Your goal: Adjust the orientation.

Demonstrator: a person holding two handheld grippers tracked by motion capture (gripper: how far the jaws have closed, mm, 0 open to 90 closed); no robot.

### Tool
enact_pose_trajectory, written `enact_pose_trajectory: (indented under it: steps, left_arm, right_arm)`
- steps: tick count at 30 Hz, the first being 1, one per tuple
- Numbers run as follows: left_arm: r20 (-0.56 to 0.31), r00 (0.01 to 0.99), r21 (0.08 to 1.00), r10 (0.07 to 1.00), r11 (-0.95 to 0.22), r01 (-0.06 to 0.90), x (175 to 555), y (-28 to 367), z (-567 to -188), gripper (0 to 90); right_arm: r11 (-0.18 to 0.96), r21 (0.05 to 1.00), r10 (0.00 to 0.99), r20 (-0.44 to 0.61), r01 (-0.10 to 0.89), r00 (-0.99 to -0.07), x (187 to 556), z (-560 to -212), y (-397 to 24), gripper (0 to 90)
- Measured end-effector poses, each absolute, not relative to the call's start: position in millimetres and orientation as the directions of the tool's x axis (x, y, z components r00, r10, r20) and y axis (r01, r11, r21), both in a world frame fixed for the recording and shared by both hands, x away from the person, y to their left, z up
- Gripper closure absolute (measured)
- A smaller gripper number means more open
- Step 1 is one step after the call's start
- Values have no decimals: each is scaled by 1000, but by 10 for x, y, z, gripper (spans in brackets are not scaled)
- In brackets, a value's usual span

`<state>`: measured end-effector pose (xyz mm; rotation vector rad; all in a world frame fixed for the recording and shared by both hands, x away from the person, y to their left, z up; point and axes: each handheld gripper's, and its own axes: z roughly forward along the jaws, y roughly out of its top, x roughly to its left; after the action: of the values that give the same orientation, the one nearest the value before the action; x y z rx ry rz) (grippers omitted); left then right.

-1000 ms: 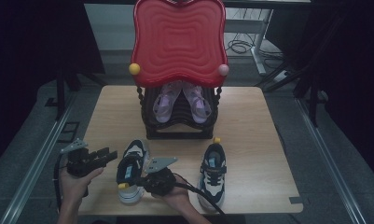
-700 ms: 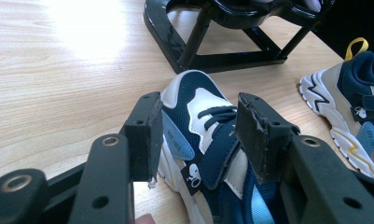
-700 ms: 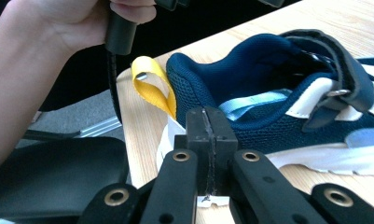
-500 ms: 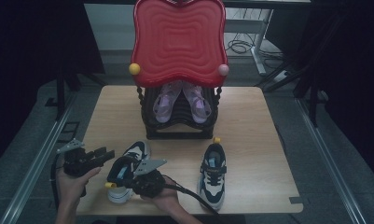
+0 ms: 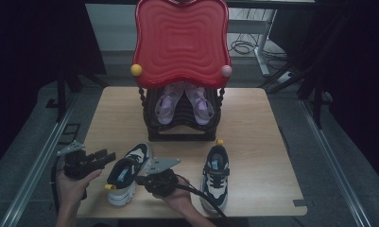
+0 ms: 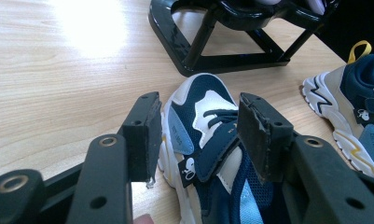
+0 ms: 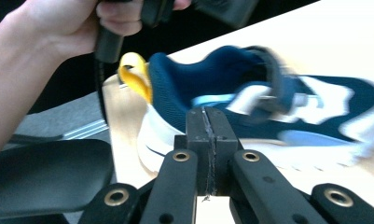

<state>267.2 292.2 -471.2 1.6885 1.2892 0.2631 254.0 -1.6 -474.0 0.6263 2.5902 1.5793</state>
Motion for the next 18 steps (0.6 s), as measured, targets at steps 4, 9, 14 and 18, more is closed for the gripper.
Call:
enact_pose_trajectory:
  steps: [4, 9, 14, 18]
  left_arm:
    - [-357, 418, 778, 835, 18, 628, 2671, 2915, -4714, 498]
    - [-357, 414, 776, 838, 19, 630, 2670, 2914, -4723, 496]
    - [-356, 405, 774, 842, 23, 633, 2672, 2903, -4753, 497]
    - [-346, 407, 784, 845, 22, 621, 2656, 2860, -4741, 498]
  right_arm:
    - [394, 868, 386, 144, 304, -911, 2527, -4635, -240, 894]
    - [398, 874, 411, 101, 278, -906, 2482, -4566, -503, 895]
    - [386, 874, 454, 99, 296, -886, 2464, -4564, -839, 895]
    - [371, 875, 488, 101, 310, -867, 2478, -4588, -1066, 894]
